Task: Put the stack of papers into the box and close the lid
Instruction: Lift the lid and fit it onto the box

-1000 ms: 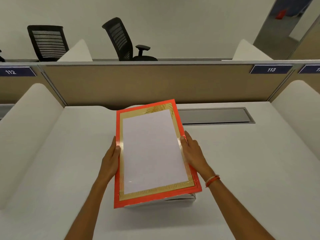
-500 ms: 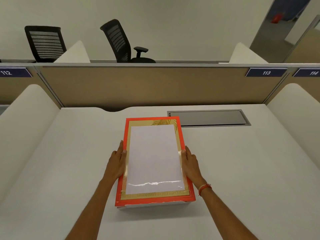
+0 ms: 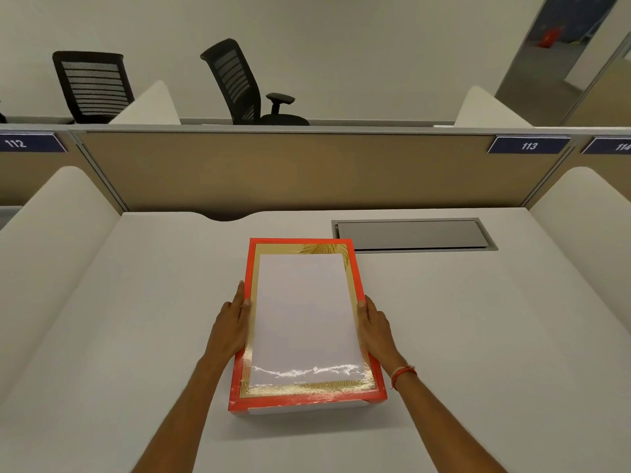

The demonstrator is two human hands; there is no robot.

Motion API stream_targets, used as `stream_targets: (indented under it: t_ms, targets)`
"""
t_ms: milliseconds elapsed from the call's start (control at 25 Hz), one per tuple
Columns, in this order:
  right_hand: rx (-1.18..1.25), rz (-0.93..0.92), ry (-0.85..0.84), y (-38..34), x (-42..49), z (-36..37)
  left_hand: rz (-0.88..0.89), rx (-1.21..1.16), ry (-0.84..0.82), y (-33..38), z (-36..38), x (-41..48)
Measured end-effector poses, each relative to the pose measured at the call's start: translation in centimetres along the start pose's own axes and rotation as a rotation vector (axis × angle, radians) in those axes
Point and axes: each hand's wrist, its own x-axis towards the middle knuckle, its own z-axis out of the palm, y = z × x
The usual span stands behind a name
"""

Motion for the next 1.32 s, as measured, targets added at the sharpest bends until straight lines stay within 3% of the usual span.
stream_targets:
  t_ms: [560, 680, 840, 920, 1080, 1320]
  targets:
    - [-0.056, -0.04, 0.016, 0.5, 0.1, 0.4, -0.005, -0.019, -0.012, -1.0, 0.7, 0.0]
    - [-0.294, -0.024, 0.075, 0.2, -0.1, 0.6, -0.031, 0.145, 0.037, -0.4, 0.8, -0.4]
    - [-0.529, -0.342, 0.24, -1.6, -0.4, 1.7, 0.223, 0.366, 0.251, 2.6, 1.4, -0.8]
    - [-0.57, -0.433, 0.201, -2.3, -0.1, 2.5, 0.297, 0.413, 0.197, 3.8, 2.3, -1.0]
    - [-0.627, -0.427, 0.112, -2.2, 0.7, 3.7, 0.264, 0.413, 0.061, 3.7, 4.4, -1.0]
    - [-0.659, -0.39, 0.069, -1.3, 1.2, 4.6, 0.249, 0.444, 0.035, 2.8, 5.7, -0.5]
